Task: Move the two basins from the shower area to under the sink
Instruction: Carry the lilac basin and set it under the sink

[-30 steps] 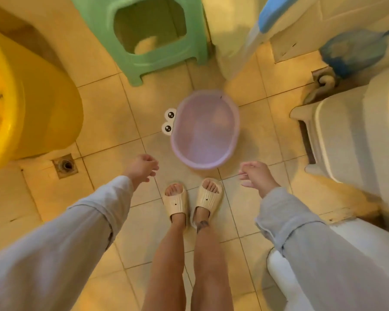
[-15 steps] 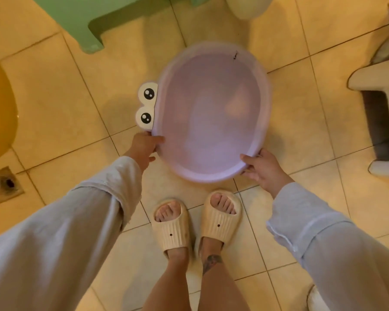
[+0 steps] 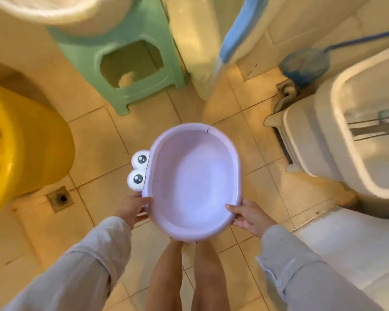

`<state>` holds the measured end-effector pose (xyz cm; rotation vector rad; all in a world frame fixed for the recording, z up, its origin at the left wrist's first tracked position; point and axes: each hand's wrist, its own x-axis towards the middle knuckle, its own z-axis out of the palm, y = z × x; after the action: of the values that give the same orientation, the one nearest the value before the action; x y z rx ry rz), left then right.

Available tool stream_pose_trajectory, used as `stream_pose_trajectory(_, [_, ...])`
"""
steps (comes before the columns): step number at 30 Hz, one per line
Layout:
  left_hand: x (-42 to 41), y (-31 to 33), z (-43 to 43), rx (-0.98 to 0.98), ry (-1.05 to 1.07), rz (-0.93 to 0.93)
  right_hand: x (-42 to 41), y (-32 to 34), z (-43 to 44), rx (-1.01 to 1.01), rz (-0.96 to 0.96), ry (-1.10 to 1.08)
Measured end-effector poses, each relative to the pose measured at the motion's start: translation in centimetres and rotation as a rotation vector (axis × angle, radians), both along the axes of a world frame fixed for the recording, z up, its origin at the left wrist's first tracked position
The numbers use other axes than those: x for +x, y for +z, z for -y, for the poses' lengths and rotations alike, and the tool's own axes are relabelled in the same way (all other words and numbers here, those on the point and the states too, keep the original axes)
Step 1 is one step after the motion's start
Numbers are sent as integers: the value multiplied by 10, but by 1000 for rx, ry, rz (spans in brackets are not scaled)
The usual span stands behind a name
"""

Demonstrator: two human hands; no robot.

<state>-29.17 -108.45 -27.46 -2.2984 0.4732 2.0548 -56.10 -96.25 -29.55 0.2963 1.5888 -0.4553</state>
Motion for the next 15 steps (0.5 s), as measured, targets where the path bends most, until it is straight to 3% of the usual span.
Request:
stream_pose_trajectory(7, [5,190,-28,-39,-4,-43,4,190,-26,-79,45,-70])
stream_pose_trajectory(15, [21,285,-50,-193,2,-120,9,293,-47,-299,-49,-84])
